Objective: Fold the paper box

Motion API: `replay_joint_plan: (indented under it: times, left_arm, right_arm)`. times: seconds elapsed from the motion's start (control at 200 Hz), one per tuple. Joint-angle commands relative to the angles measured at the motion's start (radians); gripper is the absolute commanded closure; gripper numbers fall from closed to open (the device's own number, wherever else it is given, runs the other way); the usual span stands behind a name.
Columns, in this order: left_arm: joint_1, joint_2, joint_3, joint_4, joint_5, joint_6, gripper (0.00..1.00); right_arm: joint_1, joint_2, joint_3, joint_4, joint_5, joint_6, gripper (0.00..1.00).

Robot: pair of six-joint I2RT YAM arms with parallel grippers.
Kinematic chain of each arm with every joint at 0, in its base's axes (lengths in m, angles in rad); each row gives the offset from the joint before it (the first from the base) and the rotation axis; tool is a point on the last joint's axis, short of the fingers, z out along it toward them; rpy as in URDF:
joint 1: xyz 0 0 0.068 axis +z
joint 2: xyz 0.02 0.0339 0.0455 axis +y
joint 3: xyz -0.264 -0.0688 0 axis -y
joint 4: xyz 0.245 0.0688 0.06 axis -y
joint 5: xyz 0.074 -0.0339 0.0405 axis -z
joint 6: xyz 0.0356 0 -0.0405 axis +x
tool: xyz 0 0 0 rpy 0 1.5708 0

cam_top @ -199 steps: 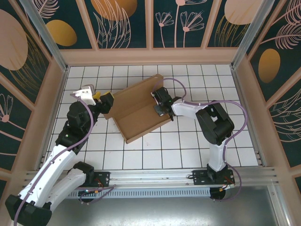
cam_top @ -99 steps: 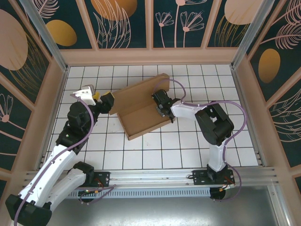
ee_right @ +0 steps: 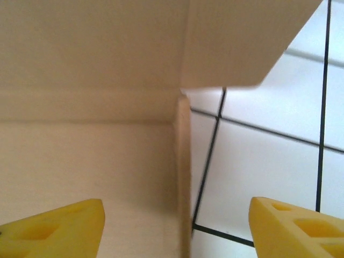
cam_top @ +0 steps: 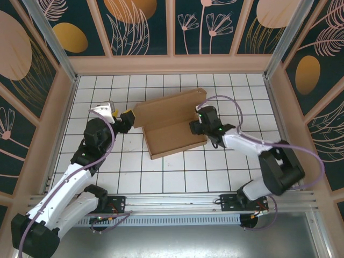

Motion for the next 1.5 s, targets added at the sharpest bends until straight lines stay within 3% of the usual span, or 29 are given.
replay_joint_plan:
  times: [0.0, 0.05, 0.16, 0.225, 0.32, 0.505, 0.681, 0.821, 0.971, 1.301, 1.496]
  left_arm:
    - [-0.001, -0.016, -0.002, 0.052, 0.018, 0.106, 0.36]
    - [-0.001, -0.034, -0.032, 0.086, 0.0, 0.143, 0.36]
    - [0.01, -0.028, -0.128, 0.241, 0.075, 0.247, 0.31]
    - [0.031, 0.011, -0.136, 0.281, 0.113, 0.257, 0.3]
    - [0.057, 0.038, -0.173, 0.352, 0.148, 0.296, 0.3]
    - [0.164, 0.111, -0.245, 0.512, 0.301, 0.343, 0.31]
    - [0.183, 0.226, -0.212, 0.561, 0.413, 0.421, 0.31]
    - [0.19, 0.278, -0.204, 0.586, 0.428, 0.432, 0.33]
    - [0.199, 0.319, -0.2, 0.6, 0.45, 0.447, 0.38]
    - [0.201, 0.394, -0.168, 0.644, 0.442, 0.459, 0.53]
    - [0.201, 0.427, -0.142, 0.617, 0.455, 0.48, 0.66]
  right_arm:
    - [-0.019, -0.15, -0.058, 0.207, -0.112, 0.008, 0.31]
    - [-0.026, -0.202, -0.091, 0.292, -0.164, -0.035, 0.32]
    - [-0.003, -0.263, -0.158, 0.458, -0.219, -0.211, 0.38]
    - [-0.002, -0.25, -0.115, 0.456, -0.243, -0.228, 0.4]
    - [-0.026, -0.217, -0.051, 0.406, -0.42, -0.329, 0.38]
    - [-0.188, -0.196, -0.206, 0.841, -0.612, -0.504, 0.34]
    - [-0.391, -0.108, -0.16, 0.94, -0.808, -0.456, 0.35]
    - [-0.484, -0.034, -0.122, 0.94, -0.918, -0.418, 0.35]
    - [-0.501, 0.068, -0.042, 0.82, -1.022, -0.462, 0.36]
    - [-0.492, 0.292, 0.189, 0.563, -1.061, -0.529, 0.42]
    - [-0.471, 0.357, 0.261, 0.446, -1.088, -0.571, 0.54]
